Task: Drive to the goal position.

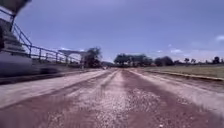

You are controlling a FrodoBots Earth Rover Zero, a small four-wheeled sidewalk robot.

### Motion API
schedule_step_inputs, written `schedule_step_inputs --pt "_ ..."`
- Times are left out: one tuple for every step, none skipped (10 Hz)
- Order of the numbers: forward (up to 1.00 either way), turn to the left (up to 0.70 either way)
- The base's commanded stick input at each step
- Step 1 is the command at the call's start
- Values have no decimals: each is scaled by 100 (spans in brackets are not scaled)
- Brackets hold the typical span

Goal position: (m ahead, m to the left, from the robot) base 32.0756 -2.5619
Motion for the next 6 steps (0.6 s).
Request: schedule_step_inputs --pt "100 0" --pt "100 0" --pt "100 0" --pt "100 0" --pt "100 0" --pt "100 0"
